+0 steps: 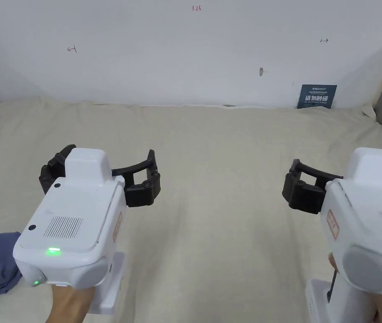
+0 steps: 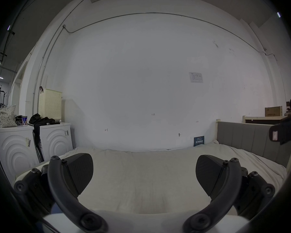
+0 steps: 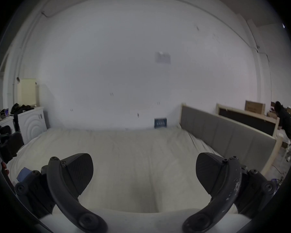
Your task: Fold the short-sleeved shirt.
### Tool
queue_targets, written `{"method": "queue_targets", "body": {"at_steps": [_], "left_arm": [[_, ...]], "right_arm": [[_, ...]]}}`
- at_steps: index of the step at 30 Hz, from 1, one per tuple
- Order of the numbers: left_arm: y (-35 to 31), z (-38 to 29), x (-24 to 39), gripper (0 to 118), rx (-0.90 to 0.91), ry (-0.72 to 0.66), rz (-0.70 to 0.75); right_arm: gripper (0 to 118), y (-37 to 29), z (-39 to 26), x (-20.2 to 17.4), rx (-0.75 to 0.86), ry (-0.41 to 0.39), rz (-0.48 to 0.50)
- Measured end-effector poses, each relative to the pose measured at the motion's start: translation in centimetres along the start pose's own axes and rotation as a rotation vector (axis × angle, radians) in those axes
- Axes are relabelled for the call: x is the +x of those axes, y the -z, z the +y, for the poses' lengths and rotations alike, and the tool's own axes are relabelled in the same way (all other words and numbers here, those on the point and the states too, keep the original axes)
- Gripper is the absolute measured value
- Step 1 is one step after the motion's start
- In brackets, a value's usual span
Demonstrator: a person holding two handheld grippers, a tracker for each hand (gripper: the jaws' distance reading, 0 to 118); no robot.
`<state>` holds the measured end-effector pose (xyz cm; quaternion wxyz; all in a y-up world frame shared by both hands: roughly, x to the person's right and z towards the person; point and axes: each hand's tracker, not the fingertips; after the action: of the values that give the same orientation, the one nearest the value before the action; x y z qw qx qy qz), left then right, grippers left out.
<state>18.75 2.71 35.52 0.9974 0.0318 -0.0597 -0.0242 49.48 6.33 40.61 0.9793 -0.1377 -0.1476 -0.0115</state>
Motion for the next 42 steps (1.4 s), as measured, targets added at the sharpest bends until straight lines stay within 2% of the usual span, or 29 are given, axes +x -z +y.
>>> {"method": "queue_targets", "body": {"at_steps": [3,9,15,19,26,28,36,38,40,42], "left_arm": [[0.0,0.1,-0.1,118,0.004,-0.003,-0.001],[0.0,0.2,-0.5,118,0.005,-0.017,0.004],[0.1,0.3,-0.8,118,0.006,-0.016,0.009],[0.1,0.4,-1.0,118,0.010,-0.016,0.011],[-0.1,0.3,-1.2,118,0.013,-0.023,0.014],[-0.1,0.3,-1.3,118,0.012,-0.022,0.014],[-0.1,0.3,-1.4,118,0.015,-0.027,0.014],[-0.1,0.2,-1.4,118,0.013,-0.027,0.016],[-0.1,0.1,-1.5,118,0.013,-0.029,0.015],[-0.2,0.1,-1.5,118,0.014,-0.031,0.016]], "right_arm": [[118,0.1,0.6,-0.2,-0.094,0.026,-0.028],[118,0.0,1.6,0.2,-0.213,0.118,0.017],[118,-0.1,1.6,-0.4,-0.205,0.086,-0.012],[118,-0.1,1.3,-0.8,-0.153,-0.004,-0.014],[118,0.8,1.5,-0.5,-0.177,0.068,-0.010],[118,1.0,1.3,-0.5,-0.168,0.058,-0.025],[118,0.4,0.4,-1.3,0.041,-0.055,-0.074],[118,0.1,0.0,-1.3,0.116,-0.074,-0.052],[118,-0.5,-0.6,-1.2,0.243,-0.046,-0.042],[118,-0.7,-0.8,-1.3,0.310,-0.091,-0.027]]}}
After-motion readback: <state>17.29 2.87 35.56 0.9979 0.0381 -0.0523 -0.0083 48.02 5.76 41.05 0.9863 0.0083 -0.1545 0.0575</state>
